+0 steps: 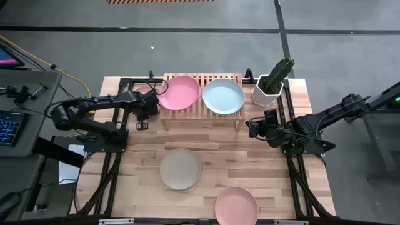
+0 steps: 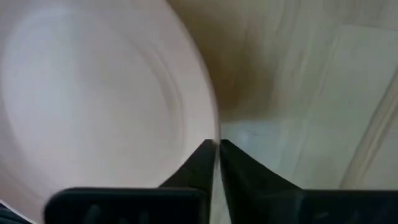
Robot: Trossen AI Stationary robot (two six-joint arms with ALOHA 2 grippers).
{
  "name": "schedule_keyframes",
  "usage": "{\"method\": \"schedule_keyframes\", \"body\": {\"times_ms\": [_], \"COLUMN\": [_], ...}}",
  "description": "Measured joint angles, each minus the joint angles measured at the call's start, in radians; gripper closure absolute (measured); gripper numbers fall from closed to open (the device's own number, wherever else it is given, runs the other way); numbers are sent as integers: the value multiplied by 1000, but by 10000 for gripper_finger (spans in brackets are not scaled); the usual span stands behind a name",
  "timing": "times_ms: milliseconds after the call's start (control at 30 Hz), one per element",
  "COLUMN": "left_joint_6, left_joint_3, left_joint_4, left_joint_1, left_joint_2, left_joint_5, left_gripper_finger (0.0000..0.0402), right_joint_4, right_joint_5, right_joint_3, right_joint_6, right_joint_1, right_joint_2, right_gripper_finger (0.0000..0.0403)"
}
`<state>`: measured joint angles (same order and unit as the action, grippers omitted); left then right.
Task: Place and stack plates onto a shelf
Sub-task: Stack the top pink plate on top of the other pink plate on the shelf
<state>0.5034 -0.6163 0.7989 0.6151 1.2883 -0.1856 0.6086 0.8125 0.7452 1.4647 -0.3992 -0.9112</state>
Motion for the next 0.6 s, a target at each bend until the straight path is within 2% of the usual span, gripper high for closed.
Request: {"method": "schedule_keyframes", "body": {"times_ms": [367, 600], "left_joint_6": [-12, -25], "left_joint_3": [-4, -85], "left_joint_4": [100, 236], "left_joint_1": [-1, -1], "left_joint_2": [-120, -220], "left_joint_5": [13, -2], "left_gripper_finger": [400, 401], "right_joint_4": [0, 0], "right_joint_5": [7, 8], "right_joint_3": [0, 0], "right_joint_6": [-6, -7], "right_joint_1": [0, 0], "right_joint_2": [0, 0], "right_gripper_finger": [403, 403]}}
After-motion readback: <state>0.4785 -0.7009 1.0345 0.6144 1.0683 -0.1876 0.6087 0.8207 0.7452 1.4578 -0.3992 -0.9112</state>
